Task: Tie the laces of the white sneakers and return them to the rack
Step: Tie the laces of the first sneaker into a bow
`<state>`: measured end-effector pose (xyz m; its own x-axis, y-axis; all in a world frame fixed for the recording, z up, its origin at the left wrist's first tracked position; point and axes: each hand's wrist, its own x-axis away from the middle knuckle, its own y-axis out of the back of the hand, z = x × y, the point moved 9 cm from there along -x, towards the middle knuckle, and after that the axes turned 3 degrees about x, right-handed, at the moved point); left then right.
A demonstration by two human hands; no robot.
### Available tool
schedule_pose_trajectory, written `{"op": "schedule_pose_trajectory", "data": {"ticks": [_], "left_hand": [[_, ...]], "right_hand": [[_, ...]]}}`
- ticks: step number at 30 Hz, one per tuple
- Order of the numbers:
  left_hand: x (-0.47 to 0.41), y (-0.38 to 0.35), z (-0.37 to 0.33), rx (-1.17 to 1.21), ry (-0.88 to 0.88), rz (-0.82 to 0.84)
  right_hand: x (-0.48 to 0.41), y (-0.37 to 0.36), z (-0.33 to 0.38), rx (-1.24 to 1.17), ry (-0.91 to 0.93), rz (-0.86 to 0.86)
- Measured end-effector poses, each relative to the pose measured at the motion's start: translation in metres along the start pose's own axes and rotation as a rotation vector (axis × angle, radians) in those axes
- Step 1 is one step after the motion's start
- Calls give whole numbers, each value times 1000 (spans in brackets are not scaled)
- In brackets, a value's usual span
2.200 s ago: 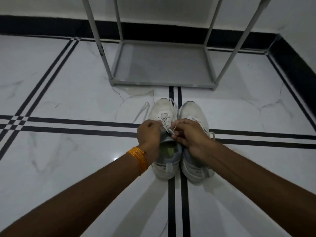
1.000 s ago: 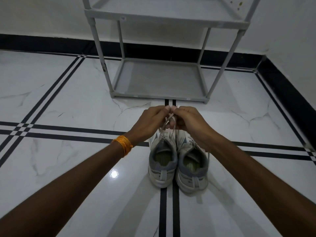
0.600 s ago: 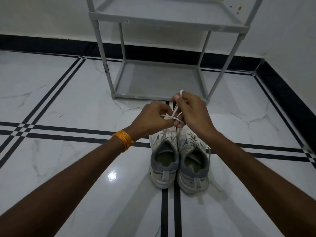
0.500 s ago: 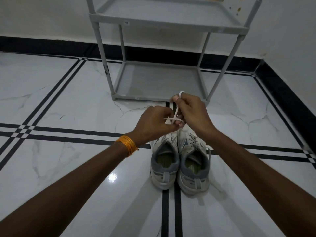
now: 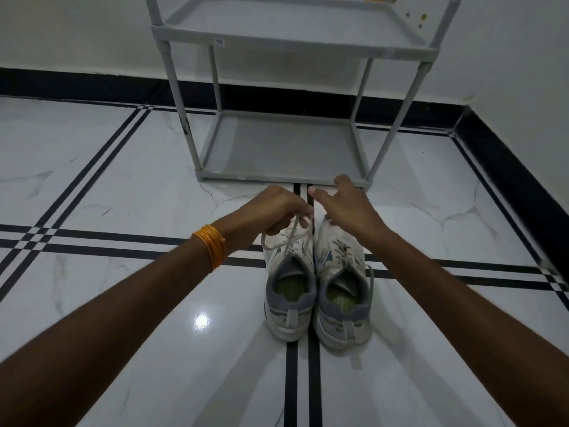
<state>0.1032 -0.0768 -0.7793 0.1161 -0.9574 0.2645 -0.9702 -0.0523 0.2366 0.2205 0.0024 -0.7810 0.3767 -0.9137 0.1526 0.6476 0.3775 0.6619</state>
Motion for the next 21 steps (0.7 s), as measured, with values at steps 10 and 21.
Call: {"op": "schedule_pose_trajectory", "data": {"ticks": [10, 21], "left_hand": [[-1, 9, 7, 162, 31, -69], [16, 73, 38, -567, -145, -446]], "right_hand": [[39, -11, 30, -276, 218, 275], [-6, 73, -50, 433, 169, -299]]}}
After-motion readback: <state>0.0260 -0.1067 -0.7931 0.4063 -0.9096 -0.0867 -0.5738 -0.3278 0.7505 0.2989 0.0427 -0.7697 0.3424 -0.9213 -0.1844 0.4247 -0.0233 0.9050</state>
